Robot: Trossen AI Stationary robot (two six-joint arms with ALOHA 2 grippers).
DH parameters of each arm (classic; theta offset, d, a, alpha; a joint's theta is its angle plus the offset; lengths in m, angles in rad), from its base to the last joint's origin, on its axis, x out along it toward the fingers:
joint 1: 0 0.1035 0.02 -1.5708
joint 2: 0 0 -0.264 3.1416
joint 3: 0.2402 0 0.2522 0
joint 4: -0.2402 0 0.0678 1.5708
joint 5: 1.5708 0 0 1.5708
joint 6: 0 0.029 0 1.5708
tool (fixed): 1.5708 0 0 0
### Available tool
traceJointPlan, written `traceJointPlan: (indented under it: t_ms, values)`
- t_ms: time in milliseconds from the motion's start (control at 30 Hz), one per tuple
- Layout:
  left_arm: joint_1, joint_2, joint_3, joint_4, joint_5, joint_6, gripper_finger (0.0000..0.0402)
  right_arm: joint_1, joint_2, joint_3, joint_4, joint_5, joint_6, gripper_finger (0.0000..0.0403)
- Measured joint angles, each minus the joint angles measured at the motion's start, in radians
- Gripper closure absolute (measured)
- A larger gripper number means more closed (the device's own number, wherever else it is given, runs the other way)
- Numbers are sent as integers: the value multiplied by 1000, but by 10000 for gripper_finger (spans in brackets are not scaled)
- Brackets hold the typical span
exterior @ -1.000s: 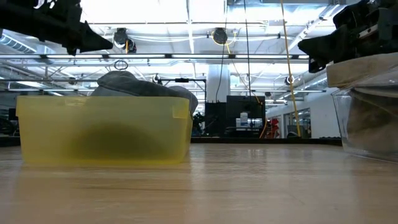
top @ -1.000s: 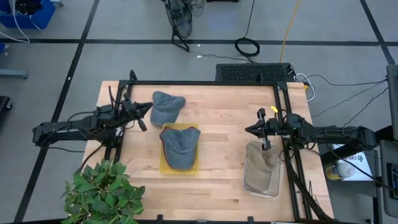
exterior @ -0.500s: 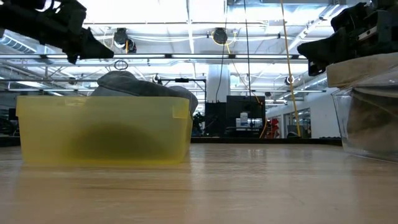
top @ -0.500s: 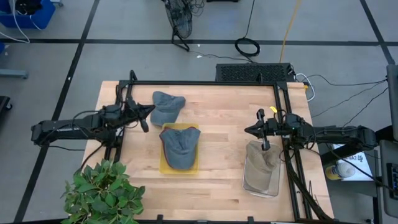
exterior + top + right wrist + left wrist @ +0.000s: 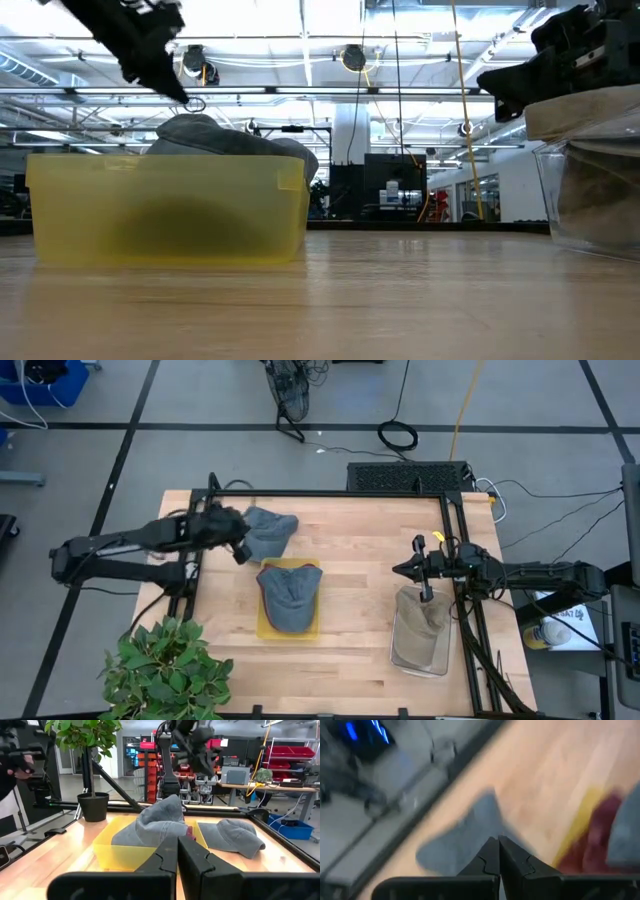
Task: Pick & Place hat
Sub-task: Put the blue cap into the yellow bin
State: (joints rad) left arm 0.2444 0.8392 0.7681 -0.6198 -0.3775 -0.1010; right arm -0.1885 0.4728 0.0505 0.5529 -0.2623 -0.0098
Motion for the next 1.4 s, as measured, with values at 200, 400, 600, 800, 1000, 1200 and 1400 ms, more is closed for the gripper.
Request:
traceJointPlan:
  t_ms: [200, 400, 600, 800, 1000, 1200, 1400]
  values:
    - [73, 193, 103, -105, 27, 40, 394, 0, 0, 0, -3, 0, -2, 399]
    - [110, 333, 153, -76, 122, 64, 344, 0, 0, 0, 11, 0, 0, 399]
    - [157, 455, 158, 34, 135, 138, 245, 0, 0, 0, 20, -1, 3, 399]
    - [248, 531, 158, -63, 168, 174, 176, 0, 0, 0, -14, -1, 5, 399]
    - [307, 613, 158, -79, 228, 178, 154, 0, 0, 0, -34, -1, -3, 399]
    - [302, 726, 158, -26, 287, 128, 168, 0, 0, 0, -35, -2, 30, 399]
    - [263, 801, 158, 125, 348, 99, 187, 1, 0, 0, -37, -5, 101, 399]
